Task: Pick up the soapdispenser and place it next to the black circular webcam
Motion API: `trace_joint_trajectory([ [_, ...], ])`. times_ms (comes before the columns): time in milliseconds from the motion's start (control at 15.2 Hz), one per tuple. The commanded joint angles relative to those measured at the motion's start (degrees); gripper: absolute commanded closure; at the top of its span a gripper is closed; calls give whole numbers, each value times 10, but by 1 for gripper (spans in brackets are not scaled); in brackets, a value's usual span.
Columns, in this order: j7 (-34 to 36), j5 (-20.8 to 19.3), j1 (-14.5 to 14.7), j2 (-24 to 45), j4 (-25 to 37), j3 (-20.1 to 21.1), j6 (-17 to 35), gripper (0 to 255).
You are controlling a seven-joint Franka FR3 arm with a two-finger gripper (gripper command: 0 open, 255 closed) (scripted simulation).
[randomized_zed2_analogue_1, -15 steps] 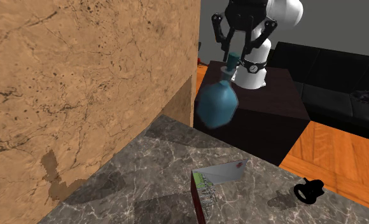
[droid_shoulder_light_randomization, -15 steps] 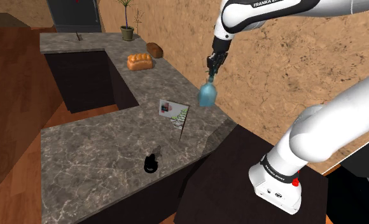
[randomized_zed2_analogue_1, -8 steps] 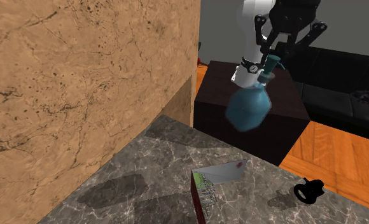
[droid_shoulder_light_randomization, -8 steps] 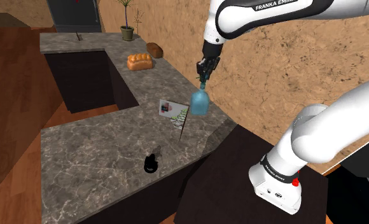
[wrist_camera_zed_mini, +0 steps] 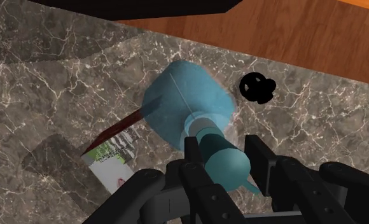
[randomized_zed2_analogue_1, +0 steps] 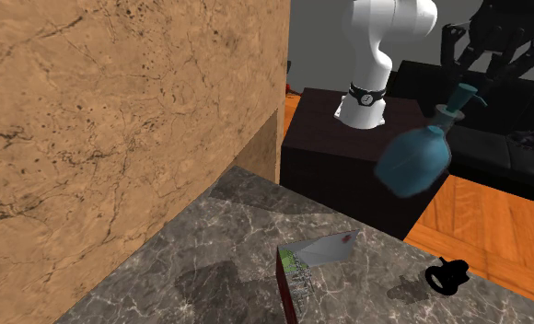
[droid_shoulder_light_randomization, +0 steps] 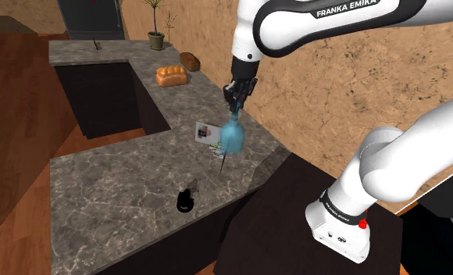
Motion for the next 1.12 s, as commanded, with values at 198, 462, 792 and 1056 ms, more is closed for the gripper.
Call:
trace_joint_trajectory([
  [198, 42, 10, 17, 10, -1, 29, 10, 255],
  [462, 44, 9, 17, 21, -23, 31, 43, 255],
  [792, 47, 7, 16, 38, -48, 33, 84, 255],
  [1056, 50, 5, 16, 54, -66, 34, 118, 255],
])
